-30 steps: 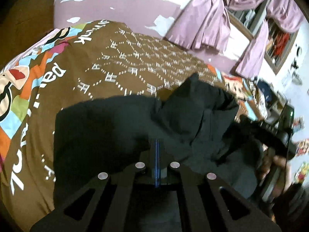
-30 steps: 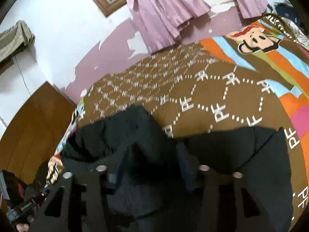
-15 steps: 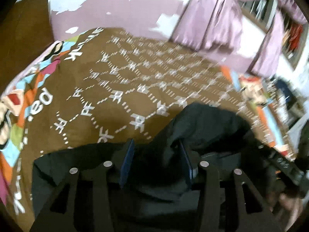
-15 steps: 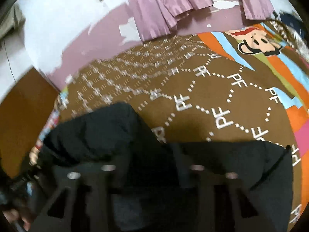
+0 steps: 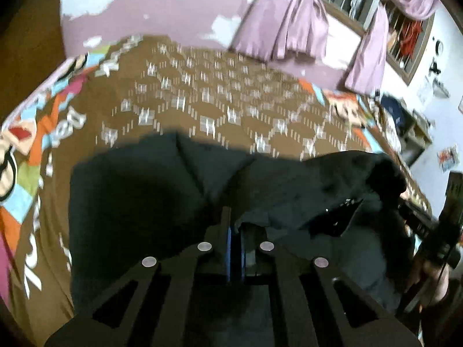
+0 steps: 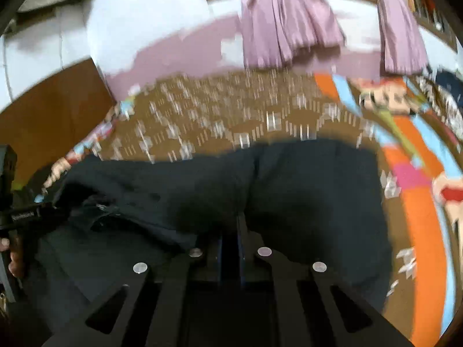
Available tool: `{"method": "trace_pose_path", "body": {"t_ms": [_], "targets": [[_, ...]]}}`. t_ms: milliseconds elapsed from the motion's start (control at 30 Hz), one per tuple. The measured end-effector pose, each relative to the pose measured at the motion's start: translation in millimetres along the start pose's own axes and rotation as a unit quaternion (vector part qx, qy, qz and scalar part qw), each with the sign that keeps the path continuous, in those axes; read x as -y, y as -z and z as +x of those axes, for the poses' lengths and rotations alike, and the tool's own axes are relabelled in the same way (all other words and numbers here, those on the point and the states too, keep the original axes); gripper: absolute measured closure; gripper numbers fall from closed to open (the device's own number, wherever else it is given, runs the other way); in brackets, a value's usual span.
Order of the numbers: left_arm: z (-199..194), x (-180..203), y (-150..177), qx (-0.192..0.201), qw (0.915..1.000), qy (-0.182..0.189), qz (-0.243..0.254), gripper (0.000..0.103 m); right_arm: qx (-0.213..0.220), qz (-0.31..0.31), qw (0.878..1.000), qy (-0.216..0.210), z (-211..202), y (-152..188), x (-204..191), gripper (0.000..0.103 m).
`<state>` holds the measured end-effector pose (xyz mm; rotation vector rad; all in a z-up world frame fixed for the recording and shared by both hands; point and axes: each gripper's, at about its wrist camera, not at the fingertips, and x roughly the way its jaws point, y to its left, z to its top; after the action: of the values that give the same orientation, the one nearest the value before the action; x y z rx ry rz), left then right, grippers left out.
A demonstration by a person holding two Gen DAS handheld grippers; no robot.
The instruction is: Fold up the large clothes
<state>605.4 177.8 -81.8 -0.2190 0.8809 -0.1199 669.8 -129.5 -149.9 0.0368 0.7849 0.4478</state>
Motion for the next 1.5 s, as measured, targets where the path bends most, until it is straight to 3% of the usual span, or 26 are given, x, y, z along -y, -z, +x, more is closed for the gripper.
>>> {"method": "trace_pose_path", "body": {"t_ms": [100, 233, 400, 567, 633, 733, 800, 933, 1033, 1100, 1167, 1233, 1300, 1400, 1500], "targets": [[31, -5, 11, -0.034, 0.9994, 0.002, -0.011, 0.100, -0.035, -0.008, 0.999, 0.017, 39, 12, 0, 0.096], [53, 6, 13, -0.039, 0.9982, -0.043, 0.019, 0.100, -0.027, 0.001, 1.000, 0.013, 39, 16, 3, 0.096], [47, 7, 24, -0.008, 0.9992, -0.033, 0.021, 0.100, -0.003, 0.007, 1.000, 0.004, 30, 22, 5, 0.096], [44, 3, 27, -0.002, 0.9993, -0.030, 0.023, 0.100, 0.015, 0.011, 1.000, -0.005, 23, 21, 4, 0.092], [44, 4, 28, 0.000, 0.9991, -0.032, 0.026, 0.100, 0.023, 0.012, 1.000, -0.007, 20, 22, 4, 0.089], [44, 2, 28, 0.004, 0.9993, -0.028, 0.026, 0.100, 0.041, 0.020, 0.999, -0.019, 11, 24, 7, 0.073], [42, 0, 26, 0.004, 0.9994, -0.021, 0.025, 0.100, 0.066, 0.033, 0.997, -0.028, -4, 28, 9, 0.046], [34, -6, 20, 0.007, 0.9998, 0.003, 0.018, 0.098, 0.143, 0.057, 0.988, -0.009, -44, 30, 13, 0.044], [33, -3, 20, 0.010, 0.9996, 0.000, 0.027, 0.099, 0.181, 0.030, 0.983, 0.021, -57, 11, 6, 0.044], [35, 1, 21, 0.009, 0.9993, -0.009, 0.036, 0.099, 0.168, 0.019, 0.986, 0.006, -51, -8, 0, 0.044], [35, 3, 21, 0.009, 0.9992, -0.011, 0.038, 0.099, 0.137, 0.018, 0.989, -0.045, -35, -31, -8, 0.045], [34, 1, 21, 0.010, 0.9994, -0.006, 0.034, 0.099, 0.096, 0.006, 0.993, -0.070, -13, -47, -17, 0.045], [30, 2, 20, 0.012, 0.9992, -0.010, 0.036, 0.098, 0.070, -0.009, 0.995, -0.074, 3, -47, -19, 0.046], [15, 9, 21, 0.036, 0.9970, -0.041, 0.056, 0.083, 0.019, -0.006, 0.996, -0.087, 30, -26, -17, 0.049], [-16, 10, 27, 0.102, 0.9924, -0.026, 0.064, 0.071, 0.012, -0.007, 0.996, -0.089, 33, -17, -17, 0.049]]}}
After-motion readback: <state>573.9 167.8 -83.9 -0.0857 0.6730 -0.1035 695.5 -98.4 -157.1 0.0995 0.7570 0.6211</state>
